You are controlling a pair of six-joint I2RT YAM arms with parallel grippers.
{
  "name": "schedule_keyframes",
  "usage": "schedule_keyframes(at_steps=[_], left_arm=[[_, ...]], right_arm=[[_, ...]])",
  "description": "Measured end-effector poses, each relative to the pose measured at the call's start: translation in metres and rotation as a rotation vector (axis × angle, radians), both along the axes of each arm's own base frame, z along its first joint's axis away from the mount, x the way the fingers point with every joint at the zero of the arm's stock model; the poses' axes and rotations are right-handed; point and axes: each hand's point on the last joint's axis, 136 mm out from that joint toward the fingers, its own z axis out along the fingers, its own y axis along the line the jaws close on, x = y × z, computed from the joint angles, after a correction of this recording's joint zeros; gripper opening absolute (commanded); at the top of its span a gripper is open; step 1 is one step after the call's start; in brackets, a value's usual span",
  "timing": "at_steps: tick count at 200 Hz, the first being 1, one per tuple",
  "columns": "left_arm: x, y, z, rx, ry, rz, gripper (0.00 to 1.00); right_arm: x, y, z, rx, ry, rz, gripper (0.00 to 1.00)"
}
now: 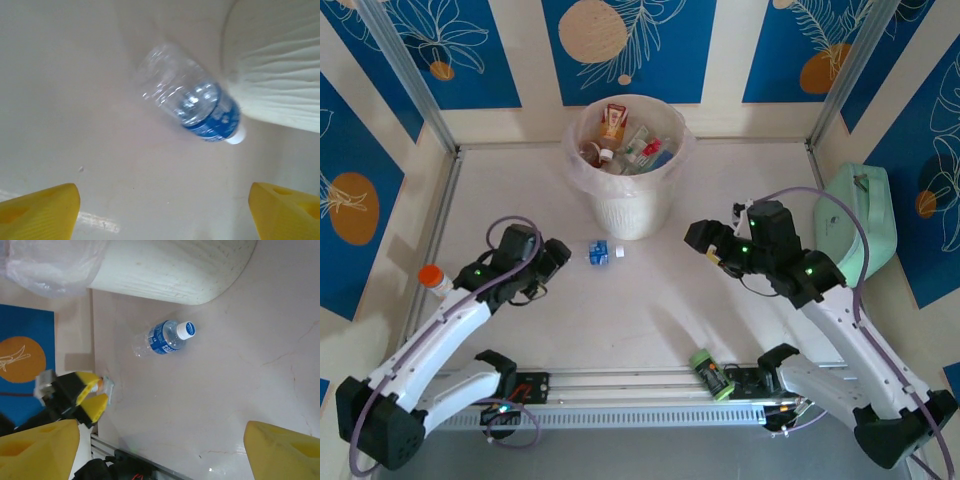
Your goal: Put the plastic bottles in the bin
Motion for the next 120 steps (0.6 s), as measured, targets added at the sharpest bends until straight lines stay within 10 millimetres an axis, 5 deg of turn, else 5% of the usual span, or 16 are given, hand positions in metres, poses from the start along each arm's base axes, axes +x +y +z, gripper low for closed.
schedule_keyframes(at_steps=[81, 120], left_arm=[[0.018, -0.025, -0.043, -0.086, 0.182, 0.148, 0.99], [0.049, -0.037, -0.043, -0.094, 0.181, 0.209, 1.0]], right_arm=[[-0.004, 0.02, -0.003, -0.071, -0.02, 0.068, 0.86], [-0.005, 0.029, -0.007, -0.091, -0.011, 0.096, 0.86]])
